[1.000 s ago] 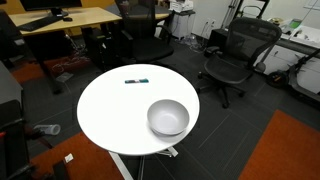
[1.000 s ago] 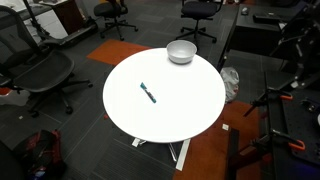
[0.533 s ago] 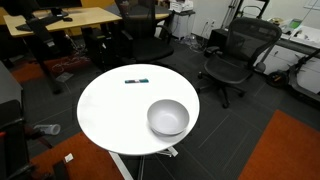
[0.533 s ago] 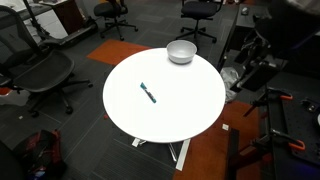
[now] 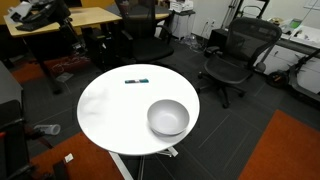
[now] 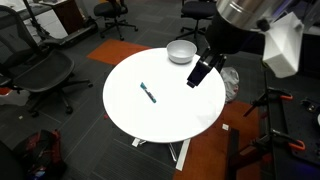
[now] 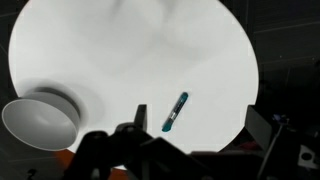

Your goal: Put the marker in the bowl

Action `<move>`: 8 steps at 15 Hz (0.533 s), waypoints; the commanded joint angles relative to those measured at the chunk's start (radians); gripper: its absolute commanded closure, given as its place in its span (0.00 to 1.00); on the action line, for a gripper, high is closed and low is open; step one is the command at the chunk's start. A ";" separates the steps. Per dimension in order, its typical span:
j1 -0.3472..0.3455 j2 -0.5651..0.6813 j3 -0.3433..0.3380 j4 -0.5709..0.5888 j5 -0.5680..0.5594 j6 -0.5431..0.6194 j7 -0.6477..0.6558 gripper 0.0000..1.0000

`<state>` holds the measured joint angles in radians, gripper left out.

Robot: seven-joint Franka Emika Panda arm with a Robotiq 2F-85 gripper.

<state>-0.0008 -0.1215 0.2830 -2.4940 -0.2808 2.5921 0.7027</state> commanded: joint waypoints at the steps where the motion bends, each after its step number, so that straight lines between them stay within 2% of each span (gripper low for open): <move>1: 0.007 0.139 -0.030 0.121 -0.129 0.008 0.183 0.00; 4: 0.051 0.238 -0.088 0.205 -0.187 0.010 0.276 0.00; 8: 0.113 0.359 -0.167 0.298 -0.154 0.043 0.296 0.00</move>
<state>0.0610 0.1423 0.1734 -2.2777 -0.4404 2.6021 0.9630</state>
